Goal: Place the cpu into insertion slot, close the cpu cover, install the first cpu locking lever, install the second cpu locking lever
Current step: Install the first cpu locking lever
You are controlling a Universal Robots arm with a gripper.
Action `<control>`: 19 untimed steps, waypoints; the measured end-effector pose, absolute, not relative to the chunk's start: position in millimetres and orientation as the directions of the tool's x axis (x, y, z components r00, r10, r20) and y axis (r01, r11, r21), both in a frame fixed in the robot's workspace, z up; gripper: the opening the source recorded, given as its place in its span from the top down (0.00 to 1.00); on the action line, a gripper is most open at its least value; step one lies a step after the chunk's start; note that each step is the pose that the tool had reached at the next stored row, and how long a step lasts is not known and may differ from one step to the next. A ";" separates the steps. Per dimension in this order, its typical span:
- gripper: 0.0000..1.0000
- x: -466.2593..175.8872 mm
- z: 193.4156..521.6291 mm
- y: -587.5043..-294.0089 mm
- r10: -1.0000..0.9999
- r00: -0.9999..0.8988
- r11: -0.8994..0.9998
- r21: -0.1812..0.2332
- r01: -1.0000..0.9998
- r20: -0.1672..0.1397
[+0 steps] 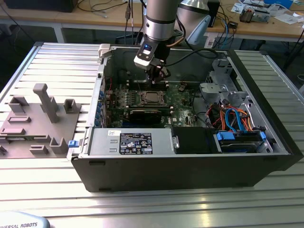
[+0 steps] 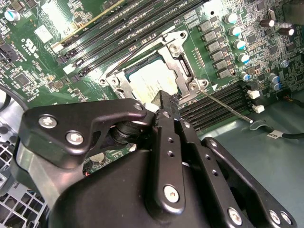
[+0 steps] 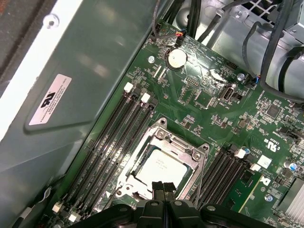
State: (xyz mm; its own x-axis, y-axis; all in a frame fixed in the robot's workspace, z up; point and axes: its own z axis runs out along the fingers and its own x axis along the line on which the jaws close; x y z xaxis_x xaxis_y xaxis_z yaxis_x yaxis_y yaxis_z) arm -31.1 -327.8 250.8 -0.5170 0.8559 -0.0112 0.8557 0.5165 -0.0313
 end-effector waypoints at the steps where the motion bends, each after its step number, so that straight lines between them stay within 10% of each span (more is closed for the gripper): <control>1: 0.89 -31.1 250.8 -327.8 0.856 -0.517 0.517 -0.031 0.855 -0.011; 19: 0.89 -31.1 250.8 -327.8 0.850 -0.526 0.526 -0.031 0.850 -0.011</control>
